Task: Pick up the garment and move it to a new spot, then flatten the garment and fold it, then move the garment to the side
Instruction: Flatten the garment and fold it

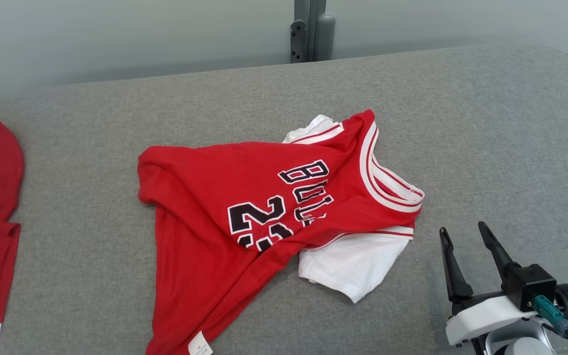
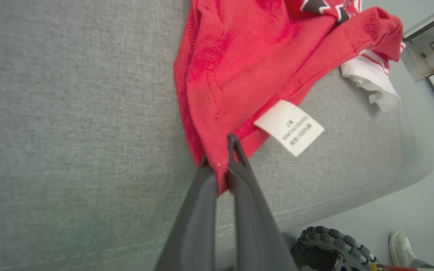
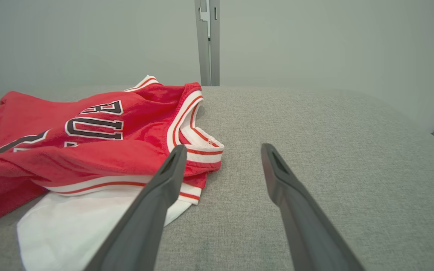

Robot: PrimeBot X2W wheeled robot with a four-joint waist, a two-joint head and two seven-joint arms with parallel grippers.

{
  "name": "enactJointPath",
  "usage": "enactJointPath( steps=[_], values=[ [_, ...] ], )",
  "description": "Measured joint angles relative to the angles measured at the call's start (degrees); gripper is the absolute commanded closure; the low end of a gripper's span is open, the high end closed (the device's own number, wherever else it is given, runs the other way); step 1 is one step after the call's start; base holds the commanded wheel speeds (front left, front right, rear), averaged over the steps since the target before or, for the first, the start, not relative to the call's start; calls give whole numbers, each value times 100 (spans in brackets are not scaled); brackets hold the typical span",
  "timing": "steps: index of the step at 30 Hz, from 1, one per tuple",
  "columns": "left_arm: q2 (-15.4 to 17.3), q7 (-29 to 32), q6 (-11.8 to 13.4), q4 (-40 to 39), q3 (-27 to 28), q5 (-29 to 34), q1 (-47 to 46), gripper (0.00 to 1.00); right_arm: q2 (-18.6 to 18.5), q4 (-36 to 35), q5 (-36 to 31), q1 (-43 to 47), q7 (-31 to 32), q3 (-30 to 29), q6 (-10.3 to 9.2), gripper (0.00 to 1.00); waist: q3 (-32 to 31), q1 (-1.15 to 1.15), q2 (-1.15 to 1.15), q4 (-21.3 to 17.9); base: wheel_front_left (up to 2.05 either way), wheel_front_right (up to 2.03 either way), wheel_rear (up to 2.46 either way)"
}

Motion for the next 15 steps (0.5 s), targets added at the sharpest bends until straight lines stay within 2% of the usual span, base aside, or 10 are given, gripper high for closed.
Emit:
enactJointPath(
  steps=[3,6,8,11,15],
  values=[
    [-7,-53,0,253,338,-115,45,0,1,-16,-5,-9,0,-42,0,0,6,0,0,-103,0,0,0],
    [209,-75,76,333,745,-216,232,0,0,-35,9,7,0,-82,0,0,7,0,0,-214,0,0,0],
    [420,10,283,322,854,-238,349,0,-4,-41,31,33,0,-87,0,0,8,0,0,-272,0,0,0],
    [802,316,700,-157,1031,-291,454,0,2,-42,45,47,0,-43,0,0,11,0,0,-379,0,0,0],
    [1283,475,1261,-1478,1145,55,378,0,-2,-69,96,1,0,-35,0,0,34,0,0,-541,0,0,0]
  ],
)
